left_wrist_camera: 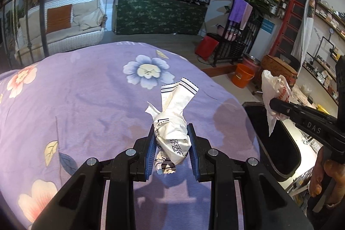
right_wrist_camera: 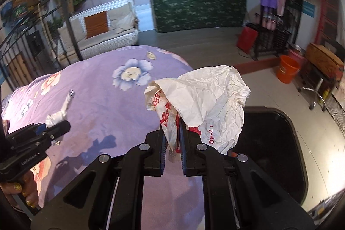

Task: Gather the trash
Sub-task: 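Carry the plastic bag over the bin and open the right tool, then move the striped paper wrapper over the bin and open the left tool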

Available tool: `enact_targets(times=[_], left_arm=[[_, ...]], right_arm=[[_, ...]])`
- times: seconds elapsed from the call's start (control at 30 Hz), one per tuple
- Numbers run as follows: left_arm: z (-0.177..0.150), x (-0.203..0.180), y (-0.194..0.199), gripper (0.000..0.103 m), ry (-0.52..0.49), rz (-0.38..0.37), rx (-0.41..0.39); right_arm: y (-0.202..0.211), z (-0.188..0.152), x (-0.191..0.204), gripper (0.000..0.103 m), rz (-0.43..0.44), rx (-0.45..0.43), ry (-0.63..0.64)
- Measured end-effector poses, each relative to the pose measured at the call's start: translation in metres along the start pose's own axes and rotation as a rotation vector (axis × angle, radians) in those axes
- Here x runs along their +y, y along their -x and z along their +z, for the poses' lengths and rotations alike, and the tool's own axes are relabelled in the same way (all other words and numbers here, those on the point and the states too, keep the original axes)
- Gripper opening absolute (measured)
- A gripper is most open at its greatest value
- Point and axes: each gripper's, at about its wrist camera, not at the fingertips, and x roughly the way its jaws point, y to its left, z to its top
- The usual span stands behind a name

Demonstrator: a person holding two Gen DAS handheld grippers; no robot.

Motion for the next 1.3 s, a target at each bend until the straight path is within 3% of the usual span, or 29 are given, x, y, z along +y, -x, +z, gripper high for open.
enact_targets(times=[0.23,0.47,0.53,0.6,0.67,1.03,1.3], left_arm=[[0.0,-0.034,-0.005,0.027,-0.074,-0.053,0.004],[0.002,-0.066,-0.014,0.027,-0.137,-0.105,0.012],[0.003,-0.071,-0.015,0.027,-0.147,-0.117,0.014],[0.002,-0.075,-0.015,0.027,-0.155,-0.125,0.016],[0.003,-0.078,-0.017,0.027,-0.165,-0.129,0.016],[0.0,-0.109,-0.03,0.027,-0.213,-0.193,0.052],[-0.005,-0.159,-0.057,0.027,-0.281,-0.299,0.137]], right_arm=[[-0.009,-0.034,-0.062,0.012,-0.069,0.059,-0.173],[-0.049,-0.076,-0.119,0.013,-0.14,0.189,-0.367],[-0.055,-0.084,-0.131,0.019,-0.14,0.207,-0.419],[-0.057,-0.087,-0.136,0.034,-0.145,0.21,-0.439],[-0.054,-0.087,-0.135,0.07,-0.164,0.196,-0.441],[-0.022,-0.08,-0.134,0.084,-0.23,0.082,-0.408],[0.021,-0.084,-0.143,0.086,-0.336,-0.027,-0.382]])
